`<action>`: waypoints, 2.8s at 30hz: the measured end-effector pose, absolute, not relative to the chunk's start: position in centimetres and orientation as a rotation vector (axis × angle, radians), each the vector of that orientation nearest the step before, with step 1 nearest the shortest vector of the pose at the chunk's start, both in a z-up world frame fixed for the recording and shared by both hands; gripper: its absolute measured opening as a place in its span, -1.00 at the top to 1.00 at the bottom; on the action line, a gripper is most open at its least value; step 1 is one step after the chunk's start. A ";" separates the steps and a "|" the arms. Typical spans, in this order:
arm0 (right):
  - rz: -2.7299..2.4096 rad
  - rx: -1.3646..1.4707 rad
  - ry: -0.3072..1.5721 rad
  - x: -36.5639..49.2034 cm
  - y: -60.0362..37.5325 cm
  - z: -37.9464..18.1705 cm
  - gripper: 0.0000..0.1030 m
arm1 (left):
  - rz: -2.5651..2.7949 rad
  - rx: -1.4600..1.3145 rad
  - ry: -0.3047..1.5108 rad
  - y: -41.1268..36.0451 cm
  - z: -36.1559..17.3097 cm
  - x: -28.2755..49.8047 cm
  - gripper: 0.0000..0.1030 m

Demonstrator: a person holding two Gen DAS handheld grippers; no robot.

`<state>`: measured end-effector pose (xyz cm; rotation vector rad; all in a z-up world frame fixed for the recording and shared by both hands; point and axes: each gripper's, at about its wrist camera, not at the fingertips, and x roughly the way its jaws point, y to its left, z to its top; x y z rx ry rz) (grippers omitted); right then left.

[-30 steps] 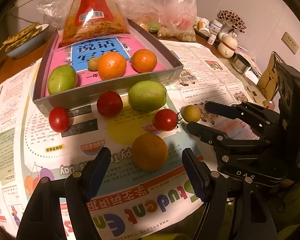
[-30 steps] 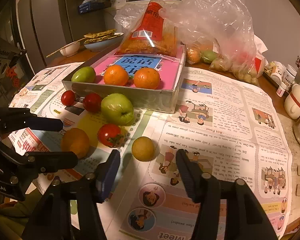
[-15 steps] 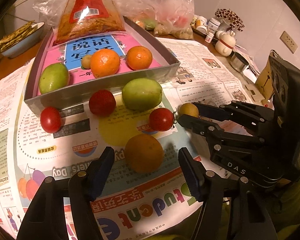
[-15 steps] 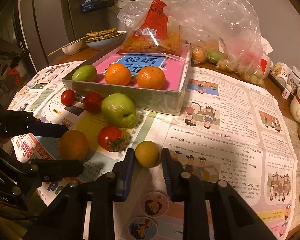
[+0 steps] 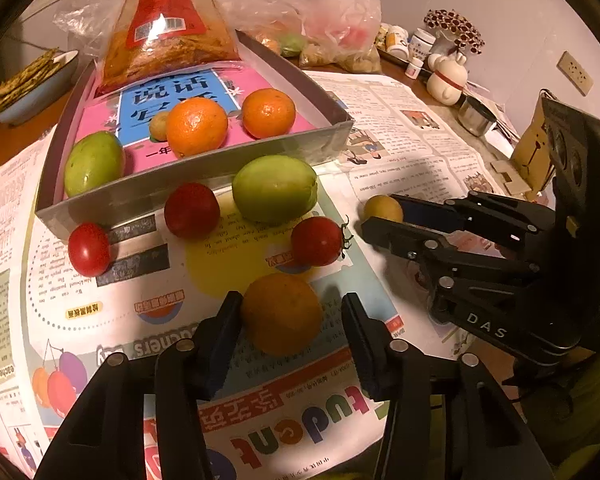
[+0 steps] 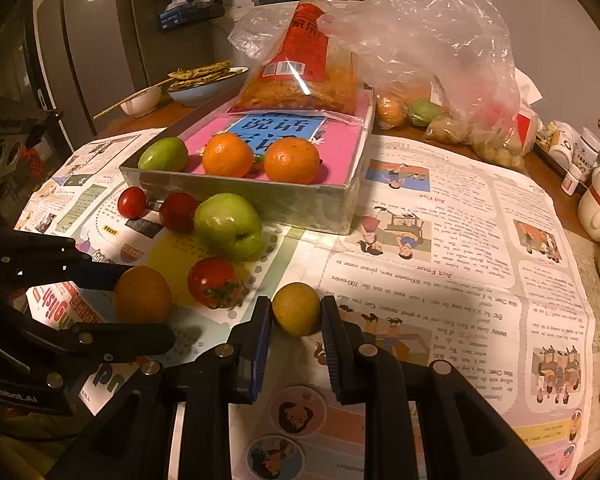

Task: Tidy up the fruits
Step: 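Grasp the brown round fruit with the left tool while the right tool grasps the small yellow fruit, then carry the brown fruit with the left tool while the right tool carries the yellow fruit onto the pink box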

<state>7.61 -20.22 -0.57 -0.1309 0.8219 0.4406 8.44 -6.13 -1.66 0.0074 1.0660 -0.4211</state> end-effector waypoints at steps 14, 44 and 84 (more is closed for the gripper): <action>0.428 -0.096 0.796 7.6 -21.4 0.3 0.51 | -0.389 -0.027 1.030 -4.4 -0.3 8.7 0.22; 0.481 -0.089 0.699 11.0 -20.5 4.2 0.51 | -0.241 -0.067 0.948 -1.2 2.9 14.0 0.22; 0.492 -0.081 0.735 14.1 -19.8 3.4 0.51 | -0.208 -0.040 0.977 -2.3 1.5 17.9 0.22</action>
